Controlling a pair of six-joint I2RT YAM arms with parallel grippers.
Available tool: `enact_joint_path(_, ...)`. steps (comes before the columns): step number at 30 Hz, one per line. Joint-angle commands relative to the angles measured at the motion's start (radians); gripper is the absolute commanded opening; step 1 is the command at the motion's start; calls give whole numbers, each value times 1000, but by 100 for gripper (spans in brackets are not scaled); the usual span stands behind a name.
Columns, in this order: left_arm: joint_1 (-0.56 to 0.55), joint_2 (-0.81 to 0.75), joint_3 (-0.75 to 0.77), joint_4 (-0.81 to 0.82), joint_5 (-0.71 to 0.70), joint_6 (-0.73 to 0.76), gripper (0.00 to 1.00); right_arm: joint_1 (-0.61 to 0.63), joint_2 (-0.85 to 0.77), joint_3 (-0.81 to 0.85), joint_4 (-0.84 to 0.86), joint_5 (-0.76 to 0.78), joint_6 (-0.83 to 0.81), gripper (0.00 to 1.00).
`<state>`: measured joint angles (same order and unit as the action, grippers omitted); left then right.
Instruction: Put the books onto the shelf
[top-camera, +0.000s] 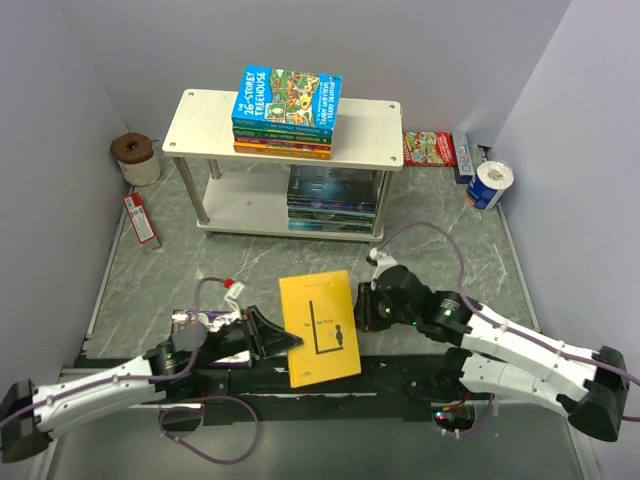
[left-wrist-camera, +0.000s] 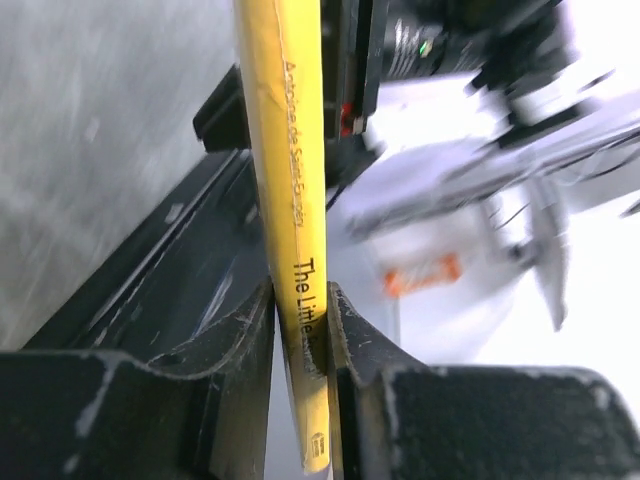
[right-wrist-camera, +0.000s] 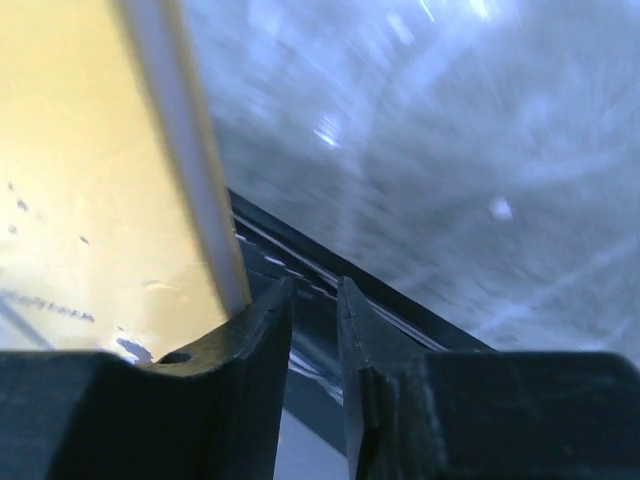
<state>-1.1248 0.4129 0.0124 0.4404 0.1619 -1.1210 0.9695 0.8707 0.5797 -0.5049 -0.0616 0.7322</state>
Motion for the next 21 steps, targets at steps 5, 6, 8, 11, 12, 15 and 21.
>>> enact_joint_path(5,-12,-416,64,-259,-294,-3,1,8,-122,161,-55,121,-18,34)
enact_joint_path(6,-12,-452,72,-270,-330,-3,1,9,-151,146,-3,135,-4,35)
enact_joint_path(8,-12,-483,84,-279,-428,0,1,8,-244,85,63,144,35,39)
enact_joint_path(11,-12,-470,115,-258,-545,35,1,9,-323,43,146,157,76,58)
enact_joint_path(12,-12,-459,136,-234,-571,46,1,8,-331,43,154,158,79,64)
enact_joint_path(15,-12,-421,172,-142,-674,87,1,8,-338,48,173,152,117,88)
enact_joint_path(21,-12,-309,161,101,-818,119,1,5,-366,-63,437,66,237,99)
